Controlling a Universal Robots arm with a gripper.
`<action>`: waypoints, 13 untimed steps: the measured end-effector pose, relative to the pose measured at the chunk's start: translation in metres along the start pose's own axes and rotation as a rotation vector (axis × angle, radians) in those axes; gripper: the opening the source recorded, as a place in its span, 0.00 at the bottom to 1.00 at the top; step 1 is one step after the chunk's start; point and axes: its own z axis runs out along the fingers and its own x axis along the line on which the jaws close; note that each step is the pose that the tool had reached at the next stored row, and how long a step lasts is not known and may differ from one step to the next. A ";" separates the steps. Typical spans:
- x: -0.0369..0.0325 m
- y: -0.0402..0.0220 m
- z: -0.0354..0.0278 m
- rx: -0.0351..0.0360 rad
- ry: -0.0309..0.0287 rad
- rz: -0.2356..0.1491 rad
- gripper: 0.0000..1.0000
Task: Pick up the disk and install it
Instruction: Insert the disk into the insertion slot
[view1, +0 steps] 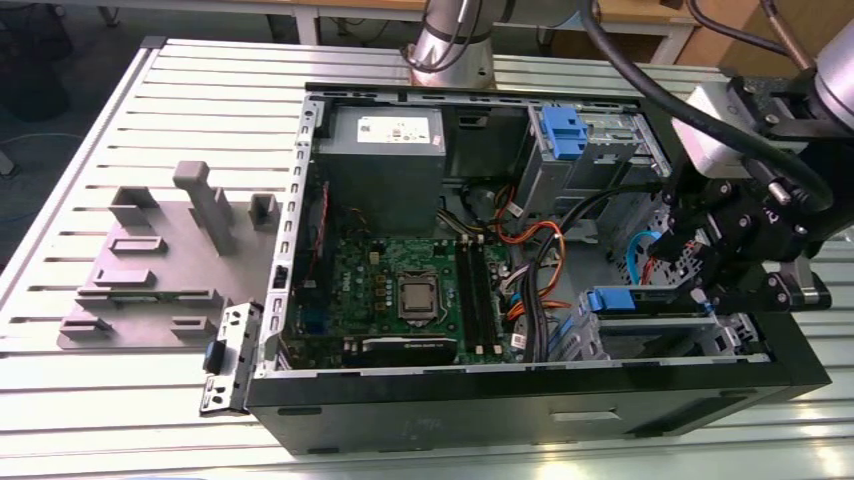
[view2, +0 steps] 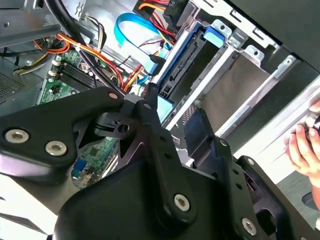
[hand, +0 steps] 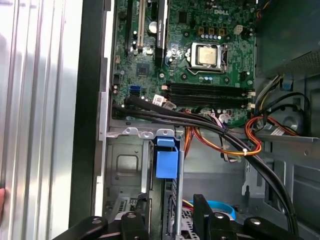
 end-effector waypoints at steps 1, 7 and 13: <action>-0.0001 0.0000 0.0007 0.0017 0.0001 -0.007 0.48; 0.0002 -0.0003 0.0065 0.0130 0.0007 -0.031 0.48; -0.0016 -0.0005 0.0103 0.0155 0.0012 -0.037 0.48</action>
